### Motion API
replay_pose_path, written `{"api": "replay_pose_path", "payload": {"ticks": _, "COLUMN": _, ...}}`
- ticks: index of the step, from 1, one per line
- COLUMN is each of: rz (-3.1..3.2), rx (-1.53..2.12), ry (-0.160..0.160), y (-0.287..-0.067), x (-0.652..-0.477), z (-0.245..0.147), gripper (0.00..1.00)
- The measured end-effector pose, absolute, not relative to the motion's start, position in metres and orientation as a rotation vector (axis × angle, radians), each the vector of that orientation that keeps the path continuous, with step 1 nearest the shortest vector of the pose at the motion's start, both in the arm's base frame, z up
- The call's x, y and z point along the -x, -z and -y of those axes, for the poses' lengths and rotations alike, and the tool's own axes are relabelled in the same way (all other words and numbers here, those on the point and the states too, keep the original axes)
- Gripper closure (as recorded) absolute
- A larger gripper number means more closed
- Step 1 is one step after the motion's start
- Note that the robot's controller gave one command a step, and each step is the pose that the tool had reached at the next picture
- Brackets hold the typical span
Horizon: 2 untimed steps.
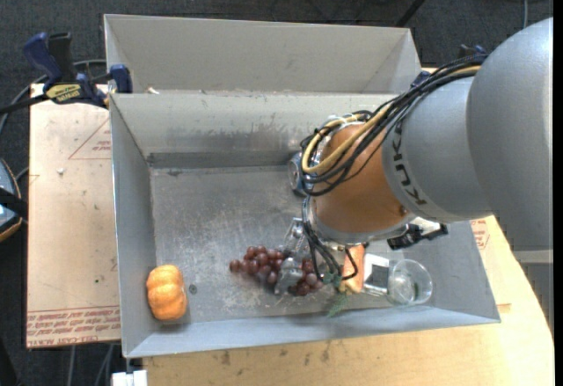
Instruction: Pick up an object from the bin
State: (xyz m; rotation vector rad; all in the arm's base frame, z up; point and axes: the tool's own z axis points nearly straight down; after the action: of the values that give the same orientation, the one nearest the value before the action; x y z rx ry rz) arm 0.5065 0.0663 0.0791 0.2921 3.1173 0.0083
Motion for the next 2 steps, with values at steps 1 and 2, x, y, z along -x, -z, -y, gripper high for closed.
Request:
{"api": "replay_pose_path", "payload": {"ticks": 1, "rz": -3.126, "rx": -0.292, "ry": -0.004, "y": -0.092, "x": -0.504, "z": -0.066, "gripper": 1.00}}
{"api": "replay_pose_path", "payload": {"ticks": 2, "rz": -3.130, "rx": -0.292, "ry": -0.001, "y": -0.107, "x": -0.503, "z": -0.066, "gripper": 1.00}}
